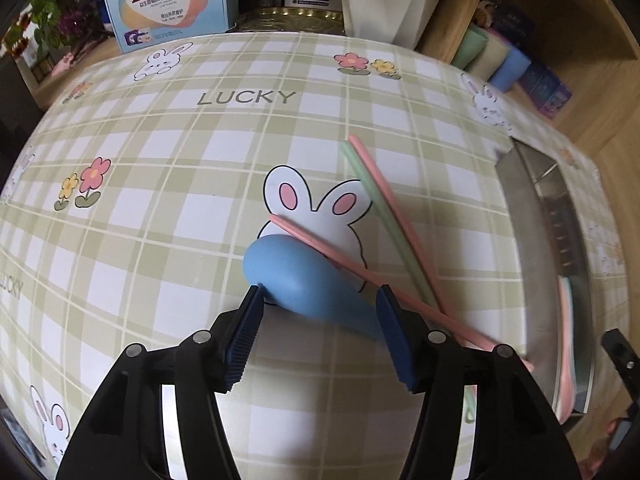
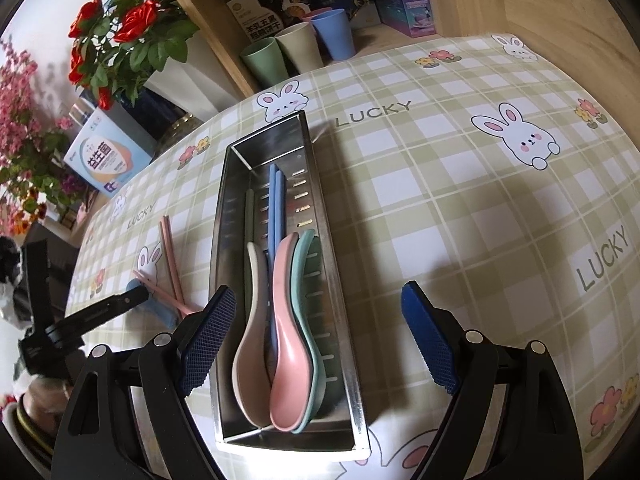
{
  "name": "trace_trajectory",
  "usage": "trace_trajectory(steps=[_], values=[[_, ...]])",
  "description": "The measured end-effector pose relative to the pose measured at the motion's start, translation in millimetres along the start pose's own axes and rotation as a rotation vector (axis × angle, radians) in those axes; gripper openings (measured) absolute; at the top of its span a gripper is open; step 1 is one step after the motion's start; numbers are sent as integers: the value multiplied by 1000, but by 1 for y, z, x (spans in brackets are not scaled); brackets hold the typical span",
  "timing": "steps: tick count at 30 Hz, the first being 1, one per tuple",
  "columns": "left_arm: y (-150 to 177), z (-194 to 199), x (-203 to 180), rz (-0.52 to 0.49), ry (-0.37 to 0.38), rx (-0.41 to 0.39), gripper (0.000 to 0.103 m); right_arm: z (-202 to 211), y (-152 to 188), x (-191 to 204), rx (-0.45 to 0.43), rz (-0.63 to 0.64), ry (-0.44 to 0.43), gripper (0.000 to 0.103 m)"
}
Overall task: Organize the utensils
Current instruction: 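Close the left tool on the blue spoon lying on the table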
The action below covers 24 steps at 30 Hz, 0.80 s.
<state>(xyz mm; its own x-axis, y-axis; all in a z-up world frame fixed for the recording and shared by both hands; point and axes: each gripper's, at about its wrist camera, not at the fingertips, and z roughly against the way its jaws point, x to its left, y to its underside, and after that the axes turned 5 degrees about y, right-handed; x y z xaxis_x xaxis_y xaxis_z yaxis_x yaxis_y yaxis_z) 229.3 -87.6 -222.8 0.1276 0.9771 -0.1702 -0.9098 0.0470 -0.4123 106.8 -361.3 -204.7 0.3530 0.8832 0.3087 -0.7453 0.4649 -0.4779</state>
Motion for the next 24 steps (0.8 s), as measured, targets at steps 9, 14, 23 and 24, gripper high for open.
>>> trace_trajectory(steps=[9,14,23,24], values=[[1,-8,-7,-57,-93,-5,67,-1,0,-2,4,-5,-3,82],[6,-3,0,-60,-79,-7,50,3,-1,-3,-6,-11,-2,82],[24,14,26,-55,6,4,18,8,1,2,-7,-6,-14,82],[27,15,27,-57,14,5,18,9,2,3,-8,-5,-14,82]])
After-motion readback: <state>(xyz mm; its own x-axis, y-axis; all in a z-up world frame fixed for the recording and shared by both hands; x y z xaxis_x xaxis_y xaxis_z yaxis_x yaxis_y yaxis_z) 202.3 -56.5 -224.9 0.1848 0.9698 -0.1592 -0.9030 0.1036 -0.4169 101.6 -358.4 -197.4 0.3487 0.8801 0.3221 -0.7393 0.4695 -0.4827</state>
